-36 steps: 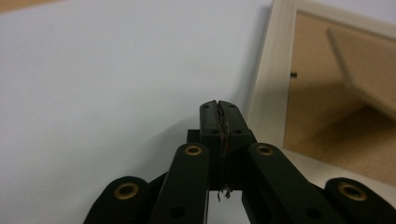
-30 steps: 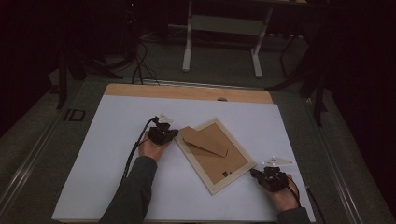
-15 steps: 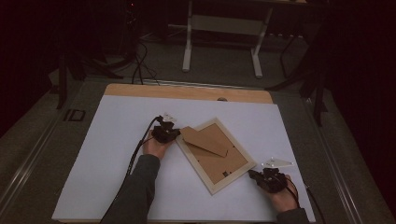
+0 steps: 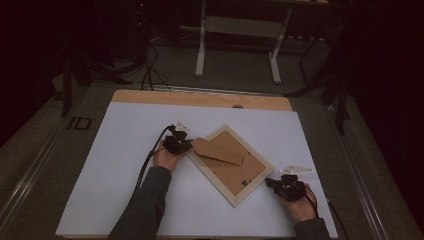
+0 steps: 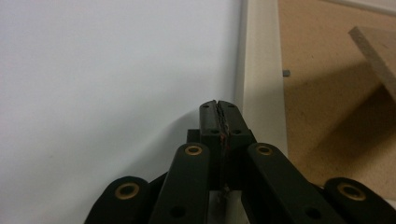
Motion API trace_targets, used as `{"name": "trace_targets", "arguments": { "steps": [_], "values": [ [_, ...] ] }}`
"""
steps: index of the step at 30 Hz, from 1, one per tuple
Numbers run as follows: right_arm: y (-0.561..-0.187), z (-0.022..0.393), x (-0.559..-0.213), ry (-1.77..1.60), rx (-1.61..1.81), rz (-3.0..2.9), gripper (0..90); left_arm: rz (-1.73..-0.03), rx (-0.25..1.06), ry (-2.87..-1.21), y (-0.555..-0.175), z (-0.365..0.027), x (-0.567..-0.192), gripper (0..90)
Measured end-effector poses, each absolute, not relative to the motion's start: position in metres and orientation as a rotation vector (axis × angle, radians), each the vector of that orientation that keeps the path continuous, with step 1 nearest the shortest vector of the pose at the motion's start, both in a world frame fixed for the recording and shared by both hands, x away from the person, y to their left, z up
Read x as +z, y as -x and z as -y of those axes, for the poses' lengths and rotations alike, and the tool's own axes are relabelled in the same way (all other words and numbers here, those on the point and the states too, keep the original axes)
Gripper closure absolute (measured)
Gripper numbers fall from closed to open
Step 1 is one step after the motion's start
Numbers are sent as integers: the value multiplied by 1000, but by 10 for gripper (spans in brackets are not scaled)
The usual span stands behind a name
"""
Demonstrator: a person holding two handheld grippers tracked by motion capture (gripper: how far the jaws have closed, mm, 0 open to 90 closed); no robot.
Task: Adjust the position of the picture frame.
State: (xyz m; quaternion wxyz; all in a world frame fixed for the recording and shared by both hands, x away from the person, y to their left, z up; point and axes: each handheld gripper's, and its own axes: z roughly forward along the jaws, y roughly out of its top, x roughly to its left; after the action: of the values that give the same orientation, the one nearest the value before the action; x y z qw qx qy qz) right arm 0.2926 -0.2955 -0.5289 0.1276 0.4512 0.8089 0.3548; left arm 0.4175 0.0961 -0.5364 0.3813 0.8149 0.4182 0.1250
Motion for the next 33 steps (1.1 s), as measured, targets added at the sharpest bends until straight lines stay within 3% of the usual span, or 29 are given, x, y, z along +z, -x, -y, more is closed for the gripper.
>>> {"name": "trace_targets", "arguments": {
  "steps": [33],
  "values": [
    [-318,289,-527,-1348,998,-2353,898,-1093,333,-2067,-390,-102,-537,900]
  ]
}}
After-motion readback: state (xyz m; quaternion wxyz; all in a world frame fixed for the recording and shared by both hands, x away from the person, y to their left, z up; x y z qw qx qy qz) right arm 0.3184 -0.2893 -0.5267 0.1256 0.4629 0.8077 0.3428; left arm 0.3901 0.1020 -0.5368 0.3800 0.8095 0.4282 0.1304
